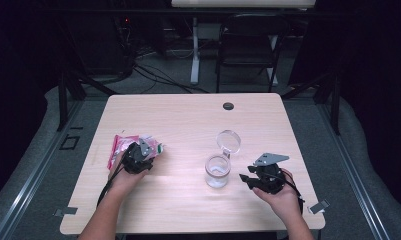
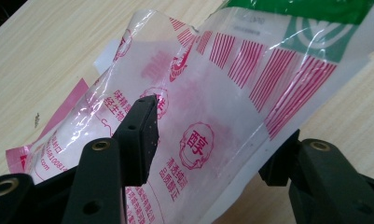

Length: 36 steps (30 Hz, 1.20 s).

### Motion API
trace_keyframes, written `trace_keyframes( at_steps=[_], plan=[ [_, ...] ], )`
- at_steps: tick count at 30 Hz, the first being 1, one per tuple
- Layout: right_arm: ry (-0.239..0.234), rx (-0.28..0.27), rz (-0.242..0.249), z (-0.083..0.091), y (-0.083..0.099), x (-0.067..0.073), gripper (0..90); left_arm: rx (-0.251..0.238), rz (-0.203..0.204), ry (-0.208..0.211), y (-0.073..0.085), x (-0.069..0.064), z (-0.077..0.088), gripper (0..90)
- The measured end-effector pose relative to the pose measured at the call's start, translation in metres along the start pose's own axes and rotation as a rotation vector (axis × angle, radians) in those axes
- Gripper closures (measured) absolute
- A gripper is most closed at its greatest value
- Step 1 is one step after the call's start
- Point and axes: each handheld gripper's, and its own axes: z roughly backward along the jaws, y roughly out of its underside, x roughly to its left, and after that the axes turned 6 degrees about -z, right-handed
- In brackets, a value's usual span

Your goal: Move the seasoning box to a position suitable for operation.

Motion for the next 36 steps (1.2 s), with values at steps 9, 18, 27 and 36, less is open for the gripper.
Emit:
trace_keyframes(
  at_steps=[9, 18, 27, 36],
  plan=[
    [0.006, 0.002, -0.001, 0.0, 0.0, -0.001, 54.4, 0.008, -0.026, -0.059, -0.001, -0.004, -0.007, 54.1],
    [0.011, -0.014, -0.013, 0.0, 0.001, -0.001, 54.3, 0.012, 0.037, -0.047, 0.002, 0.006, -0.005, 78.7],
    [0.013, -0.007, -0.013, 0.001, 0.001, -0.003, 54.0, 0.005, 0.121, -0.004, 0.005, 0.022, 0.008, 90.0],
    [0.011, -0.009, -0.016, 0.0, 0.001, -0.003, 54.1, 0.002, 0.151, 0.023, 0.008, 0.034, 0.021, 90.0]
  ],
)
